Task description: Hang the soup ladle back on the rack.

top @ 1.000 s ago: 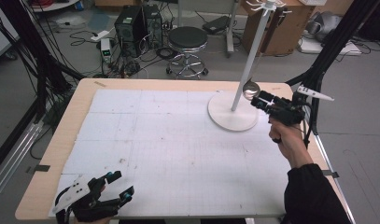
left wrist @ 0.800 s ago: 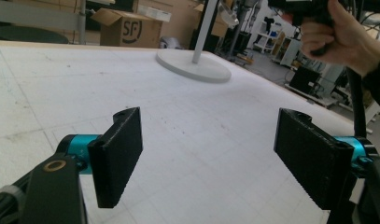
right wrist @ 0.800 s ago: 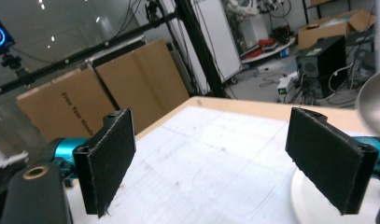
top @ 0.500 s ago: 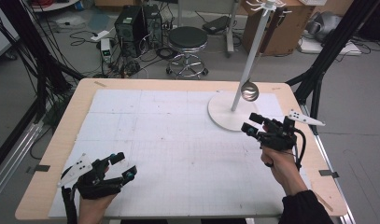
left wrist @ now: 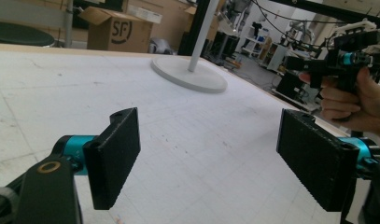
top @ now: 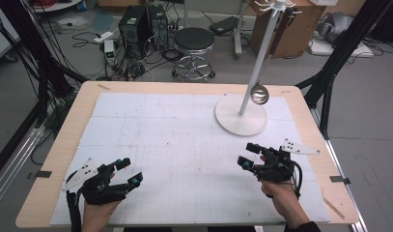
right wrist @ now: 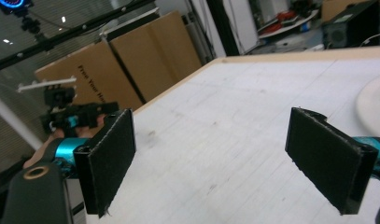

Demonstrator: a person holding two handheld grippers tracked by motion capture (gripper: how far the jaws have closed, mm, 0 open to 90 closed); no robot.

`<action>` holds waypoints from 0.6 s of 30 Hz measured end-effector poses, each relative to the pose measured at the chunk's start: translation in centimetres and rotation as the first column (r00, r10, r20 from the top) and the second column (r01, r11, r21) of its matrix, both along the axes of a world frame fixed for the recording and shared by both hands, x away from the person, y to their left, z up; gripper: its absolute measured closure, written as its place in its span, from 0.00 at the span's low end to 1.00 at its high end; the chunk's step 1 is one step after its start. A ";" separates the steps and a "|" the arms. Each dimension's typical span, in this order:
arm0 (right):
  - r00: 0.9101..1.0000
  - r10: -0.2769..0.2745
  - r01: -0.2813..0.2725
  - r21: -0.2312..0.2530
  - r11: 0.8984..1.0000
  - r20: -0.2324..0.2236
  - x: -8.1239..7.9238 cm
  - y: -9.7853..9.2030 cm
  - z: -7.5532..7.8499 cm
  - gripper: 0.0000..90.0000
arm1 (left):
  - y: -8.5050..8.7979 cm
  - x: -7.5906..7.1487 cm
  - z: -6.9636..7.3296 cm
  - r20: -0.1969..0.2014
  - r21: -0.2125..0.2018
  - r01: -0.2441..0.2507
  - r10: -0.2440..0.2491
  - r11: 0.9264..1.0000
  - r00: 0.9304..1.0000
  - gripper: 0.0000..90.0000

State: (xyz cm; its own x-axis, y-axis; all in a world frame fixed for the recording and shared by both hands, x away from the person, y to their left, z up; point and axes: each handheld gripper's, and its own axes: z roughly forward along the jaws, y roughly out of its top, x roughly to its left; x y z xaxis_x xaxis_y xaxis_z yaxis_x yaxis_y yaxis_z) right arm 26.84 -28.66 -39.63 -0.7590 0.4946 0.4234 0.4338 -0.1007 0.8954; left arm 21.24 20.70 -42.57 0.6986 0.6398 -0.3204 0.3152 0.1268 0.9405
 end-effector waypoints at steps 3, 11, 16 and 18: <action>1.000 -0.001 0.001 -0.016 1.000 -0.028 -0.3 0.1 -1.3 0.17 | -0.2 0.0 -0.5 -0.013 -0.002 0.009 -0.009 1.000 1.000 0.24; 0.999 -0.008 0.008 -0.019 1.000 -0.045 -1.0 0.1 -3.7 0.17 | -1.0 0.1 -1.3 -0.030 0.004 0.045 -0.045 0.999 0.999 0.24; 0.998 0.001 -0.003 -0.030 1.000 -0.059 -1.3 0.4 -4.8 0.17 | -0.9 0.2 -1.8 -0.040 0.001 0.040 -0.040 0.999 0.998 0.24; 0.998 0.002 -0.004 -0.028 1.000 -0.058 -1.4 0.4 -4.8 0.17 | -0.7 0.2 -2.0 -0.044 -0.013 0.033 -0.033 0.999 0.998 0.24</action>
